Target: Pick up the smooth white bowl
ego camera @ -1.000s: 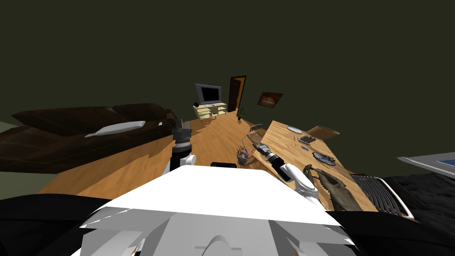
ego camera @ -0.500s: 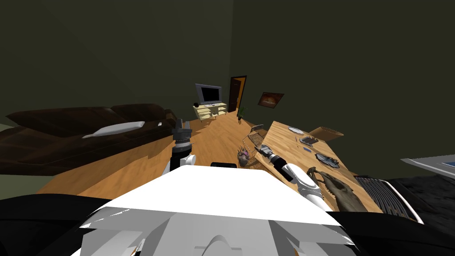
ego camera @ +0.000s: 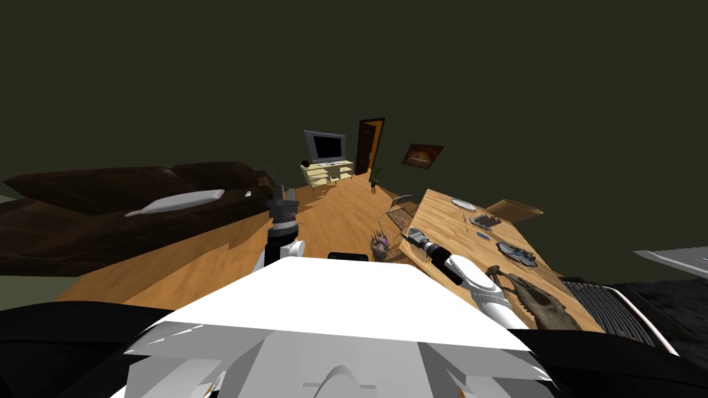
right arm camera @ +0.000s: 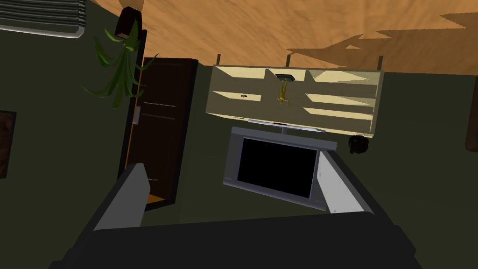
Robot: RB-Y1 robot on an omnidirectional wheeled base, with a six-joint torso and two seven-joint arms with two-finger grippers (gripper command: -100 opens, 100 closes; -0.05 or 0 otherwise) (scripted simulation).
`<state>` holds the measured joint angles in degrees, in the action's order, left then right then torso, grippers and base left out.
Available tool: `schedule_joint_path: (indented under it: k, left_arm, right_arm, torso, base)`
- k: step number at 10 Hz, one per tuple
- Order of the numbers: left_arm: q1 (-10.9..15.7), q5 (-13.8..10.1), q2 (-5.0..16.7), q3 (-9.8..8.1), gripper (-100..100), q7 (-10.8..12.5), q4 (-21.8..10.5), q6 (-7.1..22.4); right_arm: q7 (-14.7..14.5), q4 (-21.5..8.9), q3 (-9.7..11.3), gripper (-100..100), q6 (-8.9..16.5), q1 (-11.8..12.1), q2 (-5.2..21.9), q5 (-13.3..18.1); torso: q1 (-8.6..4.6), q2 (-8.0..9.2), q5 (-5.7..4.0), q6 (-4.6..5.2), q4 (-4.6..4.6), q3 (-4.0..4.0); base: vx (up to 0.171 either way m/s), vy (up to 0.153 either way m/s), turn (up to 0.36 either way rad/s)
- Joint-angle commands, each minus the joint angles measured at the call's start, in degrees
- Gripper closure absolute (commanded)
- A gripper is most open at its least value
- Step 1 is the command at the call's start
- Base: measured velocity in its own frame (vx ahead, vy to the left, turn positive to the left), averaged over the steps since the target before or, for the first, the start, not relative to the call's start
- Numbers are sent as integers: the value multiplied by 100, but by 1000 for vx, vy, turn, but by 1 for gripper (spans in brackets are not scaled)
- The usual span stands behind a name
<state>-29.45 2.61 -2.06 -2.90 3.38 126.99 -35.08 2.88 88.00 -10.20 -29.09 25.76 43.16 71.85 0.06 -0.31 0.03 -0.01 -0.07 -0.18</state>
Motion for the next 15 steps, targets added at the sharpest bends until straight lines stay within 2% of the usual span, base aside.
schedule_joint_path:
  k: [1,2,3,5,6,8,9,11,12,15]
  left_arm:
    - [0,0,0,0,0,0,0,0]
    - [0,0,0,0,0,0,0,0]
    - [0,0,0,0,0,0,0,0]
    - [0,0,0,0,0,0,0,0]
    - [0,0,0,0,0,0,0,0]
    - [0,0,0,0,0,0,0,0]
    - [0,0,0,0,0,0,0,0]
    - [0,0,0,0,0,0,0,0]
    - [0,0,0,0,0,0,0,0]
    - [0,0,0,0,0,0,0,0]
  right_arm:
    - [5,-188,40,-100,29,-43,67,286]
    - [2,-405,69,-100,55,-78,178,446]
    - [2,-405,69,-100,55,-78,178,559]
    - [-6,-799,141,-100,105,-142,376,955]
    - [-6,-820,141,-100,105,-142,376,1081]
    - [-15,-1200,220,-100,150,-193,545,1471]
    - [-15,-1200,220,-100,150,-193,545,1561]
    - [-25,-1523,301,-100,182,-226,683,1972]
    - [-25,-1537,301,-100,182,-226,683,1989]
    - [-35,-1947,427,-100,198,-234,818,2501]
  torso:
    - [0,0,0,0,0,0]
    - [-2,5,-1,0,0,2]
    - [-4,6,-1,-1,1,3]
    - [-6,8,-2,0,1,4]
    - [-3,0,-1,0,0,0]
    - [-6,5,-2,0,1,2]
    - [-5,4,-2,0,0,2]
    - [-3,6,-1,0,1,3]
    - [-4,0,-1,0,0,-1]
    - [-6,10,-2,0,2,5]
  base:
    - [63,18,3]
    - [60,13,11]
    - [52,13,6]
    - [77,15,12]
    - [70,15,2]
    - [69,10,14]
    - [56,17,1]
    - [81,14,11]
    - [56,7,3]
    - [58,10,8]
